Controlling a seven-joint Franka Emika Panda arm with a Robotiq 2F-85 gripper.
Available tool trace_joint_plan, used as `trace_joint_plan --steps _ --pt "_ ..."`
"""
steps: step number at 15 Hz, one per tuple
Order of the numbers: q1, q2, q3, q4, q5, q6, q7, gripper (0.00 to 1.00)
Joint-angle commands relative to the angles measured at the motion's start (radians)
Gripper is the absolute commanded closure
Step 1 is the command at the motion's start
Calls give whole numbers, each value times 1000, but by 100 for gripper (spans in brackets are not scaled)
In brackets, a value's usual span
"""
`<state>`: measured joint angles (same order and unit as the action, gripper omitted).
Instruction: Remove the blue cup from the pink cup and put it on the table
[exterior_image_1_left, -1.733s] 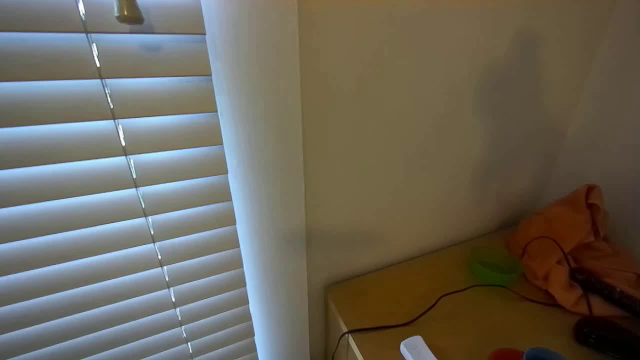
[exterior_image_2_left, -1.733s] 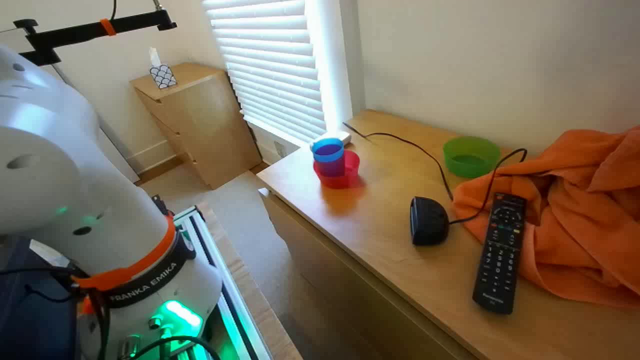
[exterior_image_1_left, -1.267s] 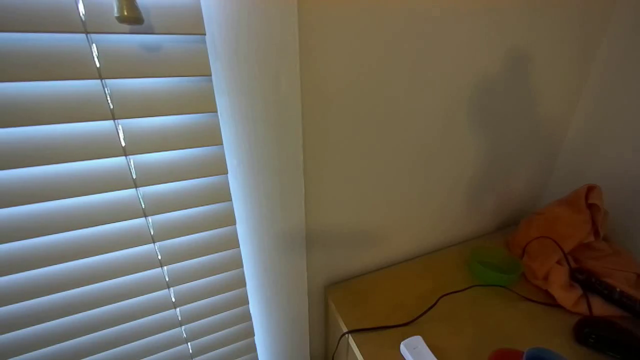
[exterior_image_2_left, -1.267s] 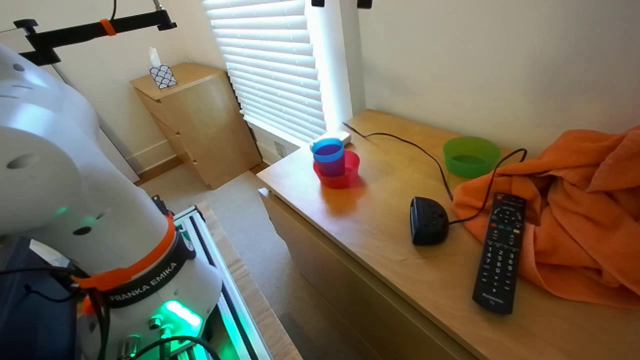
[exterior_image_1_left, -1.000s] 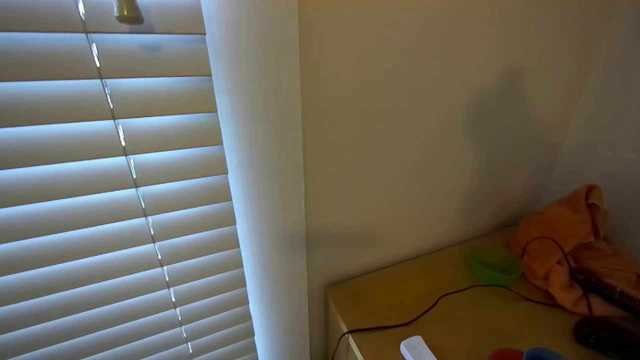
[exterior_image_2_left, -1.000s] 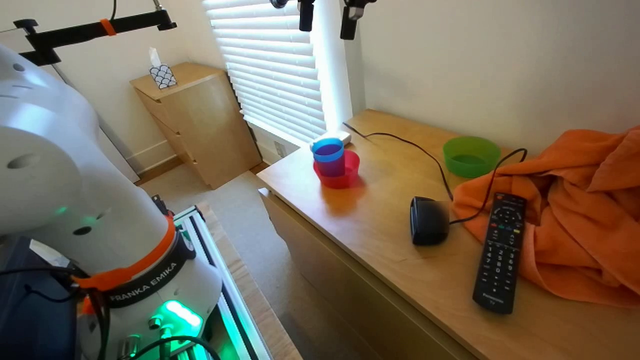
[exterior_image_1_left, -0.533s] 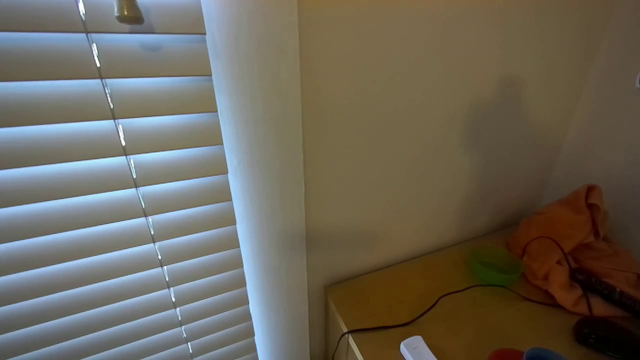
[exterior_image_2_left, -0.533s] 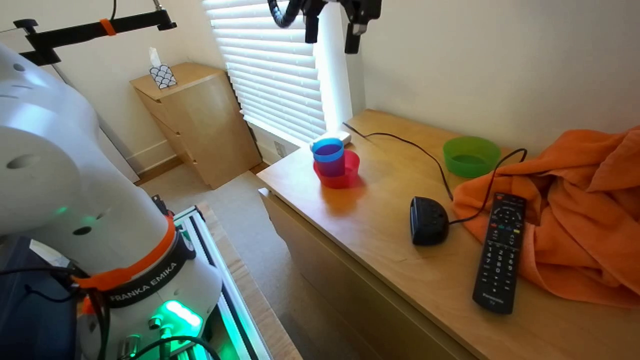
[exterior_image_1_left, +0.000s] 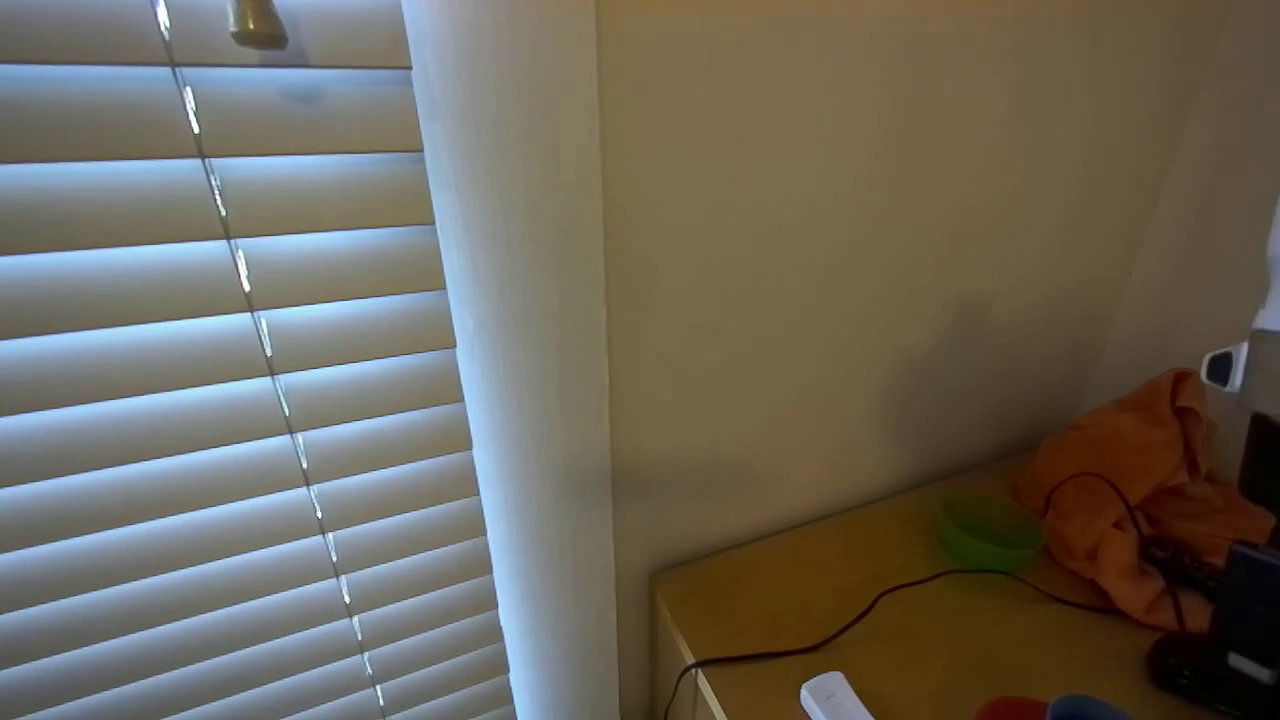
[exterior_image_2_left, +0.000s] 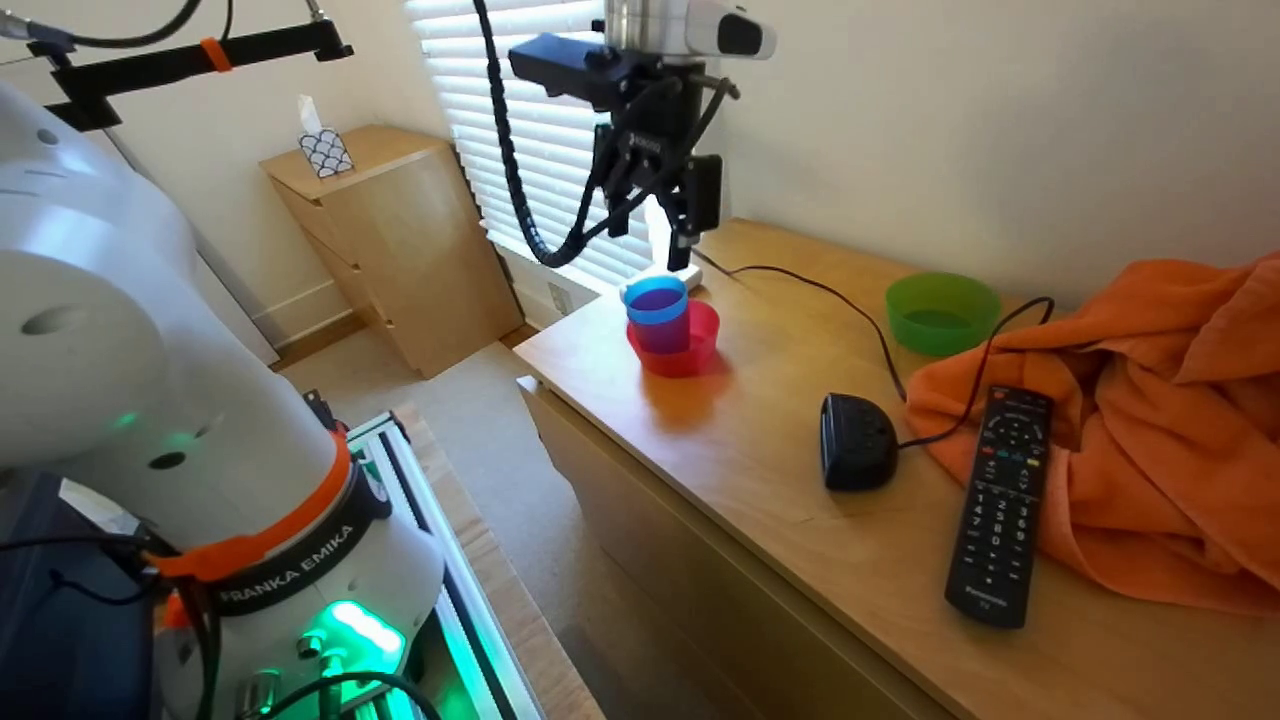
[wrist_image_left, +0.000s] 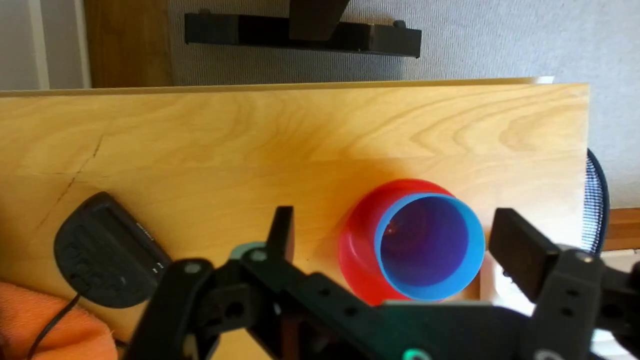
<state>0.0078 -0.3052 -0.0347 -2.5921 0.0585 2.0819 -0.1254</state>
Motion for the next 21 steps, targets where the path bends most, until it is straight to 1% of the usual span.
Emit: trace_joint_plan --steps 1,2,3,4,5,6,7,9,10,11,12,13,14,15,17,19,20,21 --pt "23 -8 42 -71 18 114 72 9" --pt "21 1 51 -80 7 139 99 23" --pt "18 10 57 -86 2 162 122 29" --pt "12 23 59 -90 -1 180 144 33" --pt "6 31 60 -95 -7 192 168 33" --pt "4 48 57 -95 -4 201 180 37" --pt "1 58 57 -98 -8 213 193 34" --pt "0 91 56 -92 -5 227 199 37" --pt "-1 105 57 -89 -6 233 204 43" --pt "1 121 60 -83 -8 242 211 45" --pt "3 133 61 -80 -8 247 213 55" --pt "4 146 63 -74 -9 251 216 58" --pt "5 156 64 -71 -11 255 220 65" --pt "5 167 64 -67 -12 257 221 79" --pt "6 184 65 -62 -13 261 227 81" --pt "7 191 66 -54 -14 258 229 88" --pt "8 194 66 -50 -14 258 226 83" --pt "9 197 67 -47 -14 257 227 88"
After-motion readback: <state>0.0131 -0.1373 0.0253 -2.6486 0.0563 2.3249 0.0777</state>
